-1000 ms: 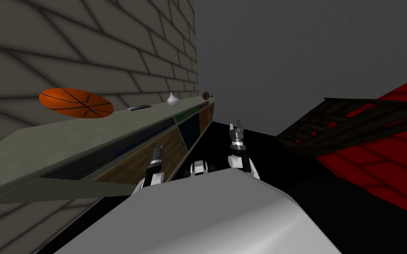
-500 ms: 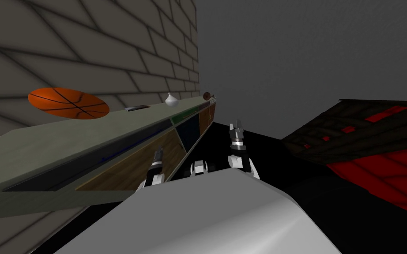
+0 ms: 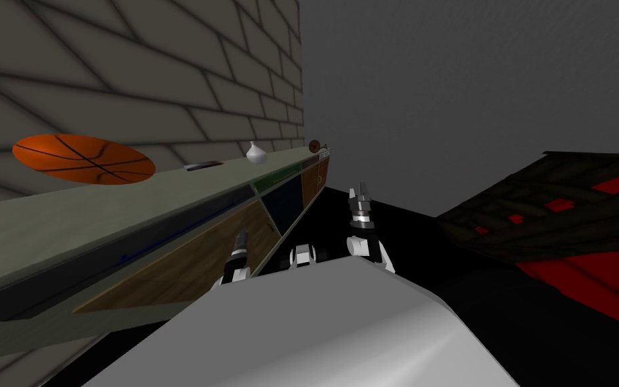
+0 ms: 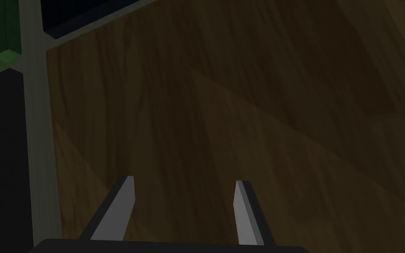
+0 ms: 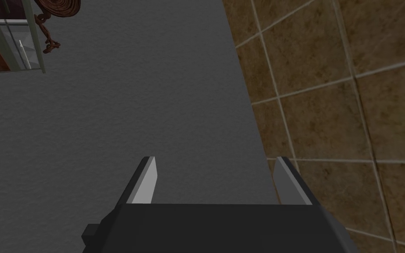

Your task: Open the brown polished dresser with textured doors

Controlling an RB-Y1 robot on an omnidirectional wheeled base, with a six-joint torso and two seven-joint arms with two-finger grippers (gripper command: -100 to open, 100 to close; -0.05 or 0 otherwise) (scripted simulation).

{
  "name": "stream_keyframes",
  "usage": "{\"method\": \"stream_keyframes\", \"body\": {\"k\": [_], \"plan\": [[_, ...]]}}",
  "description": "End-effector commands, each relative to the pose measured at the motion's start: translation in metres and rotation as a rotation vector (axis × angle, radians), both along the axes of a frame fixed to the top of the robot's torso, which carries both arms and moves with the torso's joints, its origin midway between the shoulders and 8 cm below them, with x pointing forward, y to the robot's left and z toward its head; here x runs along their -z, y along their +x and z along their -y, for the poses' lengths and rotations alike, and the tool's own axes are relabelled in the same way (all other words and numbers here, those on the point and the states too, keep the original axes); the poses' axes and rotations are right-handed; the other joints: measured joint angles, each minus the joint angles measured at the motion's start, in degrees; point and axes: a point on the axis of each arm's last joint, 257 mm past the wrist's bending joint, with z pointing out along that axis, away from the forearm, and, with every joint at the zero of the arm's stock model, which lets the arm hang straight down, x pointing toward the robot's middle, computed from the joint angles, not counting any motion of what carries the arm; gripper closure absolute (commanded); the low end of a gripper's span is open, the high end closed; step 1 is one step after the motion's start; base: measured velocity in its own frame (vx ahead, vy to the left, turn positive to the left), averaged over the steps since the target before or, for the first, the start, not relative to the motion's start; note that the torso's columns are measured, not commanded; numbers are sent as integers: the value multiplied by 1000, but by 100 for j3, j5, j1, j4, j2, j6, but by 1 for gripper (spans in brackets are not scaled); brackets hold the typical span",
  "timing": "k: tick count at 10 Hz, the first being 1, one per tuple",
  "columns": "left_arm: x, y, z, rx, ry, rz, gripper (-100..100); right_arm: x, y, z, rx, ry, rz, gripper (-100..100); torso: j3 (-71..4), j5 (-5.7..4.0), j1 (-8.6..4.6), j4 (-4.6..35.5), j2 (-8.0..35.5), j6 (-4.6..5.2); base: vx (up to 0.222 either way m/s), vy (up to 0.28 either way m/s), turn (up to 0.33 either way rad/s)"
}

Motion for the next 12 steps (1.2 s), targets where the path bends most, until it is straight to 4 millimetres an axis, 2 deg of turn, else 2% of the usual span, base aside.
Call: {"method": "stream_keyframes", "body": {"k": [1,2,4,5,8,9,12], "plan": [[25,-2,-4,-15,-14,-56,-100,0,0,0,0,0,0,0,1,4,2,0,-7,2,76,-80,42],[35,-5,-8,-28,-17,-78,-100,0,0,0,0,0,0,0,5,4,8,0,5,-4,71,-104,33],[41,-8,-8,-30,-20,-92,-100,0,0,0,0,0,0,0,22,2,4,6,27,-15,62,-48,38],[54,-12,-12,-43,-25,-119,-100,0,0,0,0,0,0,0,23,11,26,6,26,-12,75,-61,55],[73,-20,-15,-58,-34,-162,-100,0,0,0,0,0,0,0,26,-16,-25,13,50,-37,86,-77,45],[85,-25,-18,-70,-39,-190,-100,0,0,0,0,0,0,0,39,-16,-25,20,66,-33,128,-109,41],[100,-32,-21,-83,-45,-227,-100,0,0,0,0,0,0,0,74,-54,-81,46,162,-70,79,-77,38]]}}
